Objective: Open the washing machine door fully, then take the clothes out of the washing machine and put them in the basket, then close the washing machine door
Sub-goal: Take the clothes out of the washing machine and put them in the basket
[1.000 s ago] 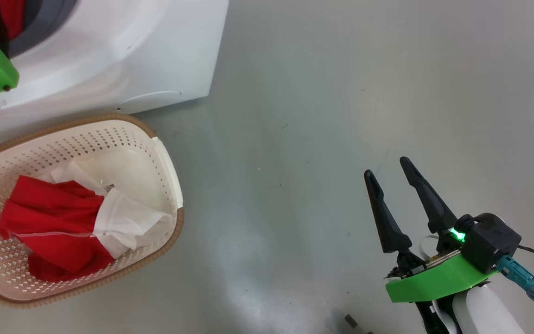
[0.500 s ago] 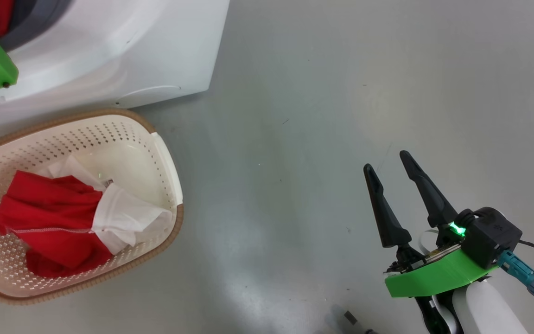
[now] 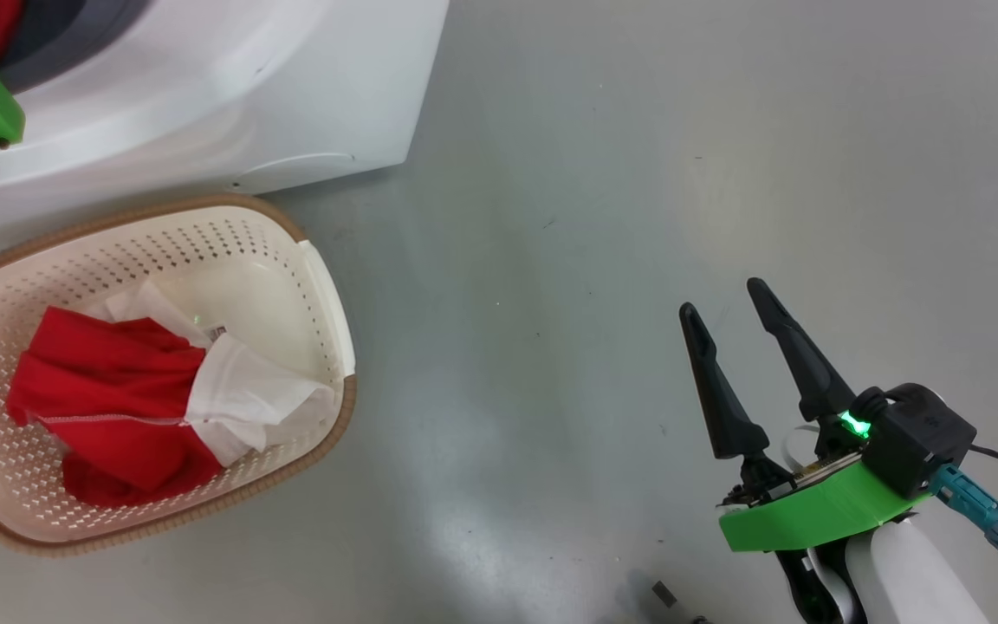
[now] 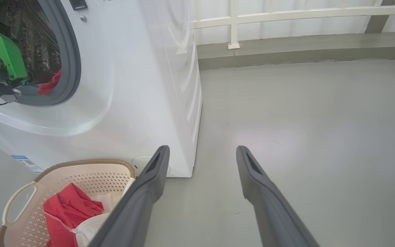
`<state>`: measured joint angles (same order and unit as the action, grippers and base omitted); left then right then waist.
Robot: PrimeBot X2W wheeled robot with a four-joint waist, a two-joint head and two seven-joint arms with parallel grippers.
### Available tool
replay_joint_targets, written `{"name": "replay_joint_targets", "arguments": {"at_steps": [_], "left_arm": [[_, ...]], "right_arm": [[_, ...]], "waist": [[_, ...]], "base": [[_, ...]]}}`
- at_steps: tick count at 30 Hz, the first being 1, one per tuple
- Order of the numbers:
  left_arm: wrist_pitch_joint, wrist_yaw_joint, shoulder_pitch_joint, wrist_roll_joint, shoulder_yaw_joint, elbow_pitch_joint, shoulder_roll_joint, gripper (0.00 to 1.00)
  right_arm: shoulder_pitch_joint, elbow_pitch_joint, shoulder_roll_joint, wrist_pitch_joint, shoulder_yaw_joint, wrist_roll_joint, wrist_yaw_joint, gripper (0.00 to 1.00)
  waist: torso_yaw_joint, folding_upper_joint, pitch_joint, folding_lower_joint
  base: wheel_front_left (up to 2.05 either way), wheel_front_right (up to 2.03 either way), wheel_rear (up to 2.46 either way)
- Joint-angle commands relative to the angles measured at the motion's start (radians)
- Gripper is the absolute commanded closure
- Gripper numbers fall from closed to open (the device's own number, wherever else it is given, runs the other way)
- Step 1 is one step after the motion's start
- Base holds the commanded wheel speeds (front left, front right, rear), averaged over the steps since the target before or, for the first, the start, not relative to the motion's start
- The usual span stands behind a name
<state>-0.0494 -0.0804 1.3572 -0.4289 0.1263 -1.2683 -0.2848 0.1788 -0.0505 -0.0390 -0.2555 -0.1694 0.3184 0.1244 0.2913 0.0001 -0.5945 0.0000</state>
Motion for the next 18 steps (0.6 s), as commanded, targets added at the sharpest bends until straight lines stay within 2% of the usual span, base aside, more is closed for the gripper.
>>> {"name": "replay_joint_targets", "arguments": {"at_steps": [1,18], "left_arm": [[0.026,-0.009,0.026,0.013,-0.002,0.028,-0.046,1.0],[0.197,-0.027,0.014,0.013,0.027,0.1,-0.044,1.0]], "right_arm": [[0.008,0.018,-0.011,-0.006,-0.015,0.009,0.006,0.0],[0.006,0.023,-0.011,-0.006,0.003,-0.006,0.006,0.0]], "waist": [[-0.006,-0.0001,-0.001,0.0],[-0.058,-0.0001,0.01,0.0]], "base": [[0.0,0.0,0.0],[0.0,0.0,0.0]]}}
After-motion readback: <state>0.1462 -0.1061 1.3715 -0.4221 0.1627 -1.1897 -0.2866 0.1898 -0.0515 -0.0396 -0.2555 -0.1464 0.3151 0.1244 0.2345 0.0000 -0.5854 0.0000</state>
